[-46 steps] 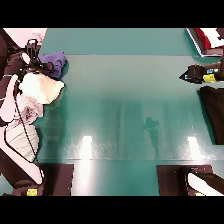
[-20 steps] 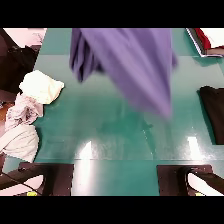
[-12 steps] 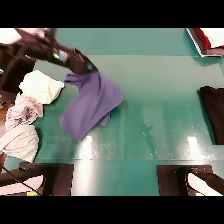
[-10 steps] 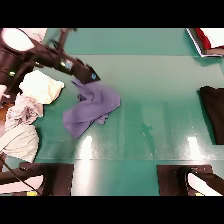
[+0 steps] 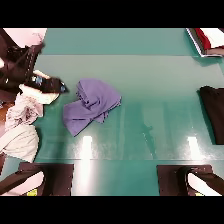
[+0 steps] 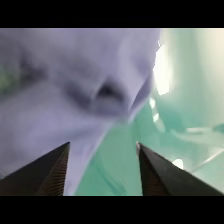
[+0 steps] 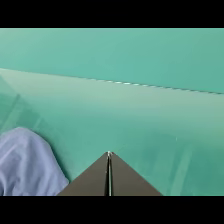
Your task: Fold the shirts.
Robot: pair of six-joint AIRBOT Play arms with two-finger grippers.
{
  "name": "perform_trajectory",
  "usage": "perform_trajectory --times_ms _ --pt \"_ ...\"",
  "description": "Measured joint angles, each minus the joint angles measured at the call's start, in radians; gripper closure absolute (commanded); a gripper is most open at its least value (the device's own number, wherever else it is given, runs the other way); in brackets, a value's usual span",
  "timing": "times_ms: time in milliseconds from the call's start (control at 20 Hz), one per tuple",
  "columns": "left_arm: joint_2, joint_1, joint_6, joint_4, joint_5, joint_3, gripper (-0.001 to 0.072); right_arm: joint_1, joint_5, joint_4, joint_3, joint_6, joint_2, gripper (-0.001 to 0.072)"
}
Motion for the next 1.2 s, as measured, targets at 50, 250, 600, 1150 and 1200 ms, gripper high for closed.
perform_trajectory --times_ms 50,250,600,1150,1200 --pt "0.053 0.016 -0.016 0.009 0.008 -0.089 0.0221 0.000 0.000 0.000 0.000 0.000 -0.001 0.0695" --pt "0.234 0.047 -0.107 0.031 0.085 -0.452 0.0221 0.000 0.005 0.000 0.000 0.000 -0.014 0.0695" --pt "0.308 0.058 -0.181 0.009 0.200 -0.750 0.0221 0.000 0.043 0.001 0.000 0.000 -0.042 0.0695" --pt "0.315 0.058 -0.177 -0.123 0.407 -0.866 0.0223 0.000 0.044 0.000 0.000 0.000 -0.047 0.0695" --pt "0.315 0.058 -0.177 -0.127 0.419 -0.868 0.0223 0.000 0.044 0.000 0.000 0.000 -0.048 0.0695"
